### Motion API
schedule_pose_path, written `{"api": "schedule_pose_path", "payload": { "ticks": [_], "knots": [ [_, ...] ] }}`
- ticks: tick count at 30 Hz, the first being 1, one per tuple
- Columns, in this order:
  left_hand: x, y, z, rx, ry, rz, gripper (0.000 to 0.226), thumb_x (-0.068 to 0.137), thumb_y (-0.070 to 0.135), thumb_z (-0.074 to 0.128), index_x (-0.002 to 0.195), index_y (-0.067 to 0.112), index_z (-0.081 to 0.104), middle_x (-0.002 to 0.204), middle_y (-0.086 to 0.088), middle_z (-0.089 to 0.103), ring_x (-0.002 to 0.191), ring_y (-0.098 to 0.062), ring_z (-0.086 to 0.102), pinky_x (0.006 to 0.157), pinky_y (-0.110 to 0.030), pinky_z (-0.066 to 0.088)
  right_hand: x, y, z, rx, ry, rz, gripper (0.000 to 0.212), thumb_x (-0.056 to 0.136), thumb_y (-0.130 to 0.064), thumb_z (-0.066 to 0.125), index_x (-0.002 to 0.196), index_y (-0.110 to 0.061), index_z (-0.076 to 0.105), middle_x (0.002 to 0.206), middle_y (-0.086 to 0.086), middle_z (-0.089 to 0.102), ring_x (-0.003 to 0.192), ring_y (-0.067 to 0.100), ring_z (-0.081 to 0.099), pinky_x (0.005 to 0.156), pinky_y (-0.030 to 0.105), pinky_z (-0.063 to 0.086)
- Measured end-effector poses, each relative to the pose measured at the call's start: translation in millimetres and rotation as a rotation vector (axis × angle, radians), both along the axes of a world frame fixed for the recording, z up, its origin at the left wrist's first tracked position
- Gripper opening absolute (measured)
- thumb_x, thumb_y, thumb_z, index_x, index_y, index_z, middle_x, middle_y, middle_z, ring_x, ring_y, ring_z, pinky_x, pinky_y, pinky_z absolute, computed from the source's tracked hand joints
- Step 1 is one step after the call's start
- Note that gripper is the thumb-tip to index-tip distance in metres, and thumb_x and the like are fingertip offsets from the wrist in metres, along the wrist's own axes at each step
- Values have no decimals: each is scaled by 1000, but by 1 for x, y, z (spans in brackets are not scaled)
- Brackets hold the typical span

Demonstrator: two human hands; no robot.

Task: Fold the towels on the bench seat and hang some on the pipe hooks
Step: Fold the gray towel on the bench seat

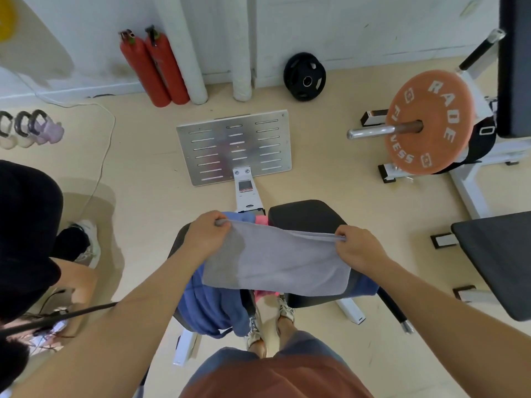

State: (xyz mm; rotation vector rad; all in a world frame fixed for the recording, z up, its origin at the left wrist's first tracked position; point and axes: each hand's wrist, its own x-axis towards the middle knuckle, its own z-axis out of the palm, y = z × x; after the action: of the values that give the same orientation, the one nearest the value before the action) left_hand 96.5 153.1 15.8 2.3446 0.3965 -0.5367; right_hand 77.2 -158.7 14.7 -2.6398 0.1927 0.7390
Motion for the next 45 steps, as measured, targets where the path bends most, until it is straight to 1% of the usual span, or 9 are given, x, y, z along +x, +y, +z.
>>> {"api": "schedule_pose_path", "payload": {
  "ticks": [8,14,20,28,31,34,39,42,45],
  "knots": [
    [6,-11,-31,186,65,22,29,96,16,37,101,3,63,106,-14,65,98,-32,57,81,-34,41,10,1,-14,-80,77,41,12,91,-21,39,92,-13,48,90,7,57,83,29,57,69,35,44],
    [13,-7,-52,219,210,-38,31,96,22,37,108,8,62,105,-14,66,93,-30,59,71,-32,40,17,-7,-19,-85,-4,227,15,97,-27,40,101,-17,50,105,3,47,88,21,51,76,33,46],
    [31,-12,-58,116,455,-168,31,99,18,38,112,11,65,118,-7,61,115,-26,52,96,-31,38,38,-7,-20,-96,81,300,8,93,-23,46,85,-21,45,89,-2,50,80,18,47,67,27,36],
    [26,0,-39,76,301,-94,20,88,26,61,106,17,63,110,-3,63,93,-16,54,77,-22,37,62,-6,-10,49,285,205,17,78,-9,55,76,-25,49,77,-5,54,69,14,49,57,22,40],
    [26,12,-38,30,343,-88,42,82,18,66,123,16,58,123,-3,58,106,-19,55,82,-21,38,64,-13,-3,137,382,95,22,72,-4,58,85,-21,59,77,-2,60,67,16,58,68,31,55],
    [30,22,-34,56,317,-98,34,76,12,68,109,17,69,109,-3,67,91,-17,58,79,-22,41,63,-16,-2,126,427,88,26,71,-5,60,92,-18,68,79,3,67,75,20,65,82,35,58],
    [19,7,-38,109,220,-245,10,88,18,54,94,20,63,96,0,64,85,-14,53,72,-20,34,44,-9,-12,10,250,80,13,72,-11,56,74,-20,66,75,-2,62,74,19,59,59,24,46],
    [23,2,-36,132,287,-394,8,90,17,50,95,21,55,99,-2,63,86,-15,51,68,-21,34,32,-7,-9,-90,129,254,12,77,-22,55,69,-25,47,76,-3,49,69,17,51,60,27,41],
    [31,2,-34,146,337,-439,16,88,13,51,100,19,60,101,-1,64,86,-14,51,58,-15,33,34,-6,2,7,185,213,7,74,-23,55,72,-20,48,73,-2,53,68,17,50,61,28,42]
  ]
}}
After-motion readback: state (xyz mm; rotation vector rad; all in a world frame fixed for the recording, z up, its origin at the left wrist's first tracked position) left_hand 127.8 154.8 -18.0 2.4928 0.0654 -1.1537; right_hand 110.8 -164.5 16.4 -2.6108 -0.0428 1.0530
